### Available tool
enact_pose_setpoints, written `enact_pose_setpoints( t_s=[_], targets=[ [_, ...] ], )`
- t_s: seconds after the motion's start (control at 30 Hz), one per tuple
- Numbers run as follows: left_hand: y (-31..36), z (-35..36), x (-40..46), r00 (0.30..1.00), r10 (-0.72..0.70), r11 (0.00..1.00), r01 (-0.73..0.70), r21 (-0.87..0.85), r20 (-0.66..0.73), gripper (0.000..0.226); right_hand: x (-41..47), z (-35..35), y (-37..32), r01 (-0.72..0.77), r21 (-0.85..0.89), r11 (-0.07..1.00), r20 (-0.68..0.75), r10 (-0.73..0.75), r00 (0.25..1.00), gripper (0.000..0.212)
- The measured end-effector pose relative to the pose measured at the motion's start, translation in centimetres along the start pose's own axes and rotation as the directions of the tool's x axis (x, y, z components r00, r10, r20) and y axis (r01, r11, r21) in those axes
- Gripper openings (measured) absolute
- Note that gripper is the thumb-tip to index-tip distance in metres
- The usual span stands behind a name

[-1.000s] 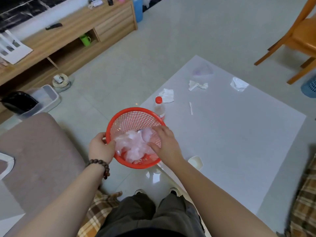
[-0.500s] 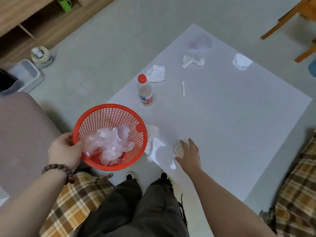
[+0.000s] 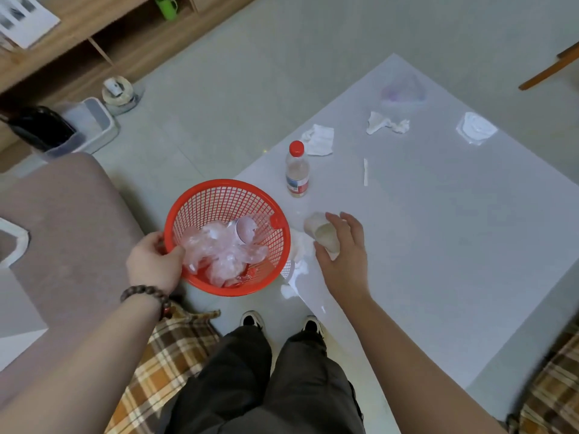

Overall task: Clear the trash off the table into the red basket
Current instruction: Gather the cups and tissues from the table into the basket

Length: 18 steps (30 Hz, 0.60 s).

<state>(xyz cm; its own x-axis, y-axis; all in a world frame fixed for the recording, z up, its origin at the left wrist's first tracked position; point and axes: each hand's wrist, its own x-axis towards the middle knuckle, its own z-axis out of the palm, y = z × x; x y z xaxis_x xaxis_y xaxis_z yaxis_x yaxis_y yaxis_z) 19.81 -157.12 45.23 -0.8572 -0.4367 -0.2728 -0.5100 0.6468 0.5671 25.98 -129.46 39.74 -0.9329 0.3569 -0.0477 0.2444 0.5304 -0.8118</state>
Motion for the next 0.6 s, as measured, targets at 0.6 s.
enact_pose_setpoints(
  t_s=[0.6],
  targets=[
    [-1.0,-3.7,1.2,0.988,0.145,0.969,-0.13,-0.212,0.057,0.021,0.1,12.4,-11.1,0.432,-0.233,0.871,0.687,-0.167,0.707,0.076]
  ],
)
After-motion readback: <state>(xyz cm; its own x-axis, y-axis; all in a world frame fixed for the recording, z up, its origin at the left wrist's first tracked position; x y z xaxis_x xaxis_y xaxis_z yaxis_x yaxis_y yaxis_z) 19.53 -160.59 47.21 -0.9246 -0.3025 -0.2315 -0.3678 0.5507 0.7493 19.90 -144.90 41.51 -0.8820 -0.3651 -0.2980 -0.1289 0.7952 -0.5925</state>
